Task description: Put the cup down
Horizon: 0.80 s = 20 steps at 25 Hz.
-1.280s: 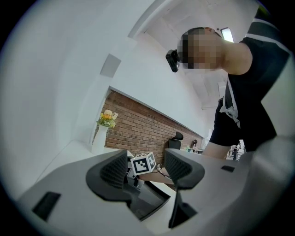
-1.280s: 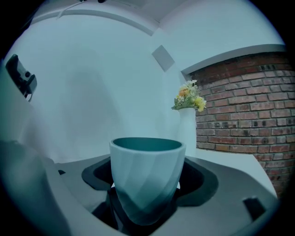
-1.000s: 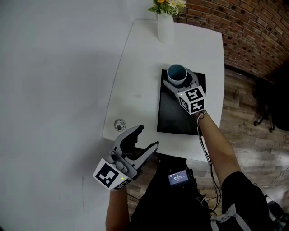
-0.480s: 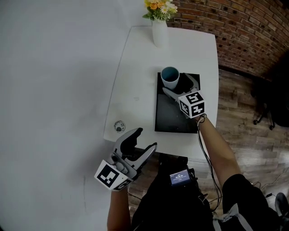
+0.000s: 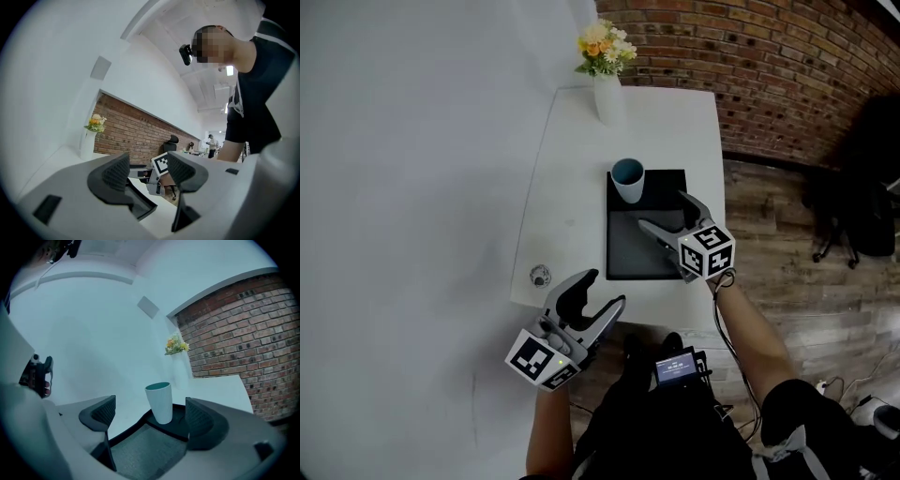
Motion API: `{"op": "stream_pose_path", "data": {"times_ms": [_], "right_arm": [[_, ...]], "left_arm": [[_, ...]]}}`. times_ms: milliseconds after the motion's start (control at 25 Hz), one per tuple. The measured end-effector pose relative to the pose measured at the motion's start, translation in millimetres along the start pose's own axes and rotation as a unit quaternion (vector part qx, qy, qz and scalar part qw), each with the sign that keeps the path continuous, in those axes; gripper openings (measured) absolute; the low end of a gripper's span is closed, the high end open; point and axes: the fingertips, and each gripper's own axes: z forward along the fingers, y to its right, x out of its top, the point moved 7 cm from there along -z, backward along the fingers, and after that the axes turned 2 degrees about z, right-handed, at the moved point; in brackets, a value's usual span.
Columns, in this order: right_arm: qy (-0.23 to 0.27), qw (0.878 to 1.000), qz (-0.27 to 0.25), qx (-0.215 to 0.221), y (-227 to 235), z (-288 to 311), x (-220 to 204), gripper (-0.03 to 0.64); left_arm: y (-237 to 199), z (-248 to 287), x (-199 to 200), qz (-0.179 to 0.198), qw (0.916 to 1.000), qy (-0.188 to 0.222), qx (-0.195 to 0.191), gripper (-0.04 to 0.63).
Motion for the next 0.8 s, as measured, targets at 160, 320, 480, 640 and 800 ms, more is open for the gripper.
{"op": "stream_pose_path", "data": {"times_ms": [160,320,480,640,800], "right_arm": [[0.012,1.0,0.01,0.013,-11.5,-41.5,9.2,0.357],[0.026,0.999,0.015,0.027,-22.7,-83.6,22.7,0.2],[0.032,0.999,0.008,0.033,-33.6,-121.0,41.4,0.099],[0.053,0.998,0.007,0.011,-43.4,-152.2,61.2,0.048],[0.074,0.997,0.014,-0.013,-53.8,-175.4,69.3,0.033]], "left_arm": [[10.1,6.1,-0.9,0.003,0.9999,0.0,-0.011,0.242],[13.9,10.4,-1.7,0.006,0.9998,-0.004,-0.016,0.242],[16.6,14.6,2.6,0.013,0.9996,-0.008,-0.026,0.242],[20.8,22.0,7.2,0.027,0.9988,-0.018,-0.036,0.242],[22.2,26.1,9.6,0.03,0.9985,-0.016,-0.043,0.242]]}}
